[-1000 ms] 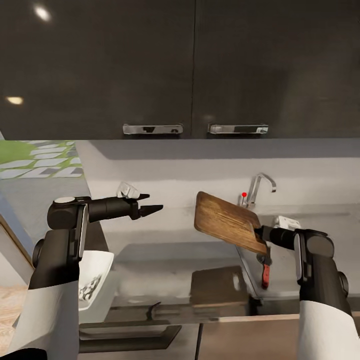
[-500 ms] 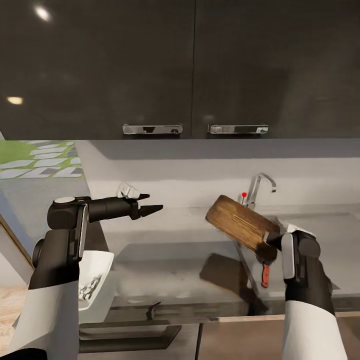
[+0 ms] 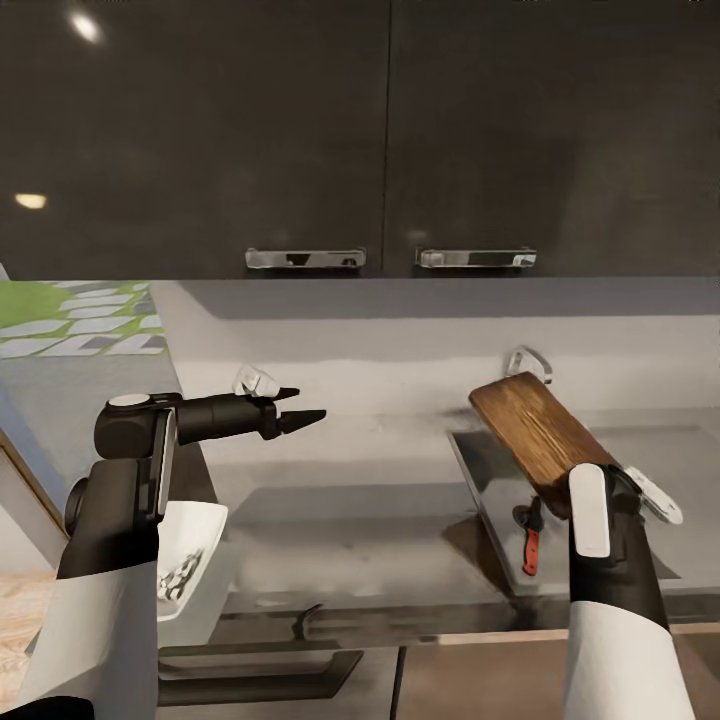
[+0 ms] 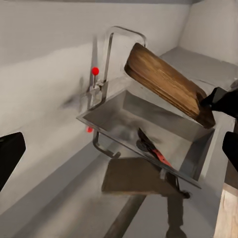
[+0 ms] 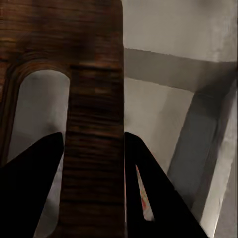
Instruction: In the kitchen, take the Vidalia onion out of the sink, dice it on the chopping board with the paring knife, put the diced onion into the bowl on the countertop, then place both the paring knife and the chopping board into the sink.
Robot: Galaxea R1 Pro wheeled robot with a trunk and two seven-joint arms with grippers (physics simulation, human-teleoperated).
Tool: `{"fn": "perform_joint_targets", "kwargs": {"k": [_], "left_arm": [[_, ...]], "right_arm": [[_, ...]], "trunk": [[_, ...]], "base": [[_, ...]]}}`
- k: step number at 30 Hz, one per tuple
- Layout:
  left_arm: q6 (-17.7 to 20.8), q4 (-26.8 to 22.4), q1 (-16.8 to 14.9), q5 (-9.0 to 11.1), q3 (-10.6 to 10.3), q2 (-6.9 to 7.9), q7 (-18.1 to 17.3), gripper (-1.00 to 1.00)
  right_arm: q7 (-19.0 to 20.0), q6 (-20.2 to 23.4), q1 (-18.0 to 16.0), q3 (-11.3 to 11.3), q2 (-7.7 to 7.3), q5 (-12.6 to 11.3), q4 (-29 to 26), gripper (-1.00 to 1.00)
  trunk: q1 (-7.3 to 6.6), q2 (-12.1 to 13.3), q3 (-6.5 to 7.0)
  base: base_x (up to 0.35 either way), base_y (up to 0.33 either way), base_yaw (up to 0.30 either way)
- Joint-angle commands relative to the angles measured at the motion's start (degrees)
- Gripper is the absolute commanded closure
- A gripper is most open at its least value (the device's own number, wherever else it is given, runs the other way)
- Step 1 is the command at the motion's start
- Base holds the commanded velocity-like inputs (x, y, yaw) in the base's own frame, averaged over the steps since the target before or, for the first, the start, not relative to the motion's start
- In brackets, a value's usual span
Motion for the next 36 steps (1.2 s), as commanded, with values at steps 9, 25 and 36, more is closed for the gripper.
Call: {"fn": "perform_joint_targets", "kwargs": {"k": [9,25,36], "left_arm": [[0.55,-0.05,-0.09,-0.57,0.12,-0.07,-0.58,-1.00],[0.55,-0.05,-0.09,-0.57,0.12,-0.07,-0.63,-1.00],[0.55,-0.05,-0.09,-0.57,0.12,-0.07,-0.66,-1.00]], "right_arm": [[-6.26,-9.23,-0.05,0.51,0.24,-6.52,2.28,1.00],[-6.71,-20.44,-0.05,5.57,0.31,-10.42,14.48,1.00],[-7.20,-20.51,-0.05,5.67,0.24,-10.49,16.25,1.00]], "trunk": [[0.04,-0.13,-0.14],[0.04,-0.13,-0.14],[0.04,-0.13,-0.14]], "base": [[0.000,0.000,0.000],[0.000,0.000,0.000],[0.000,0.000,0.018]]}}
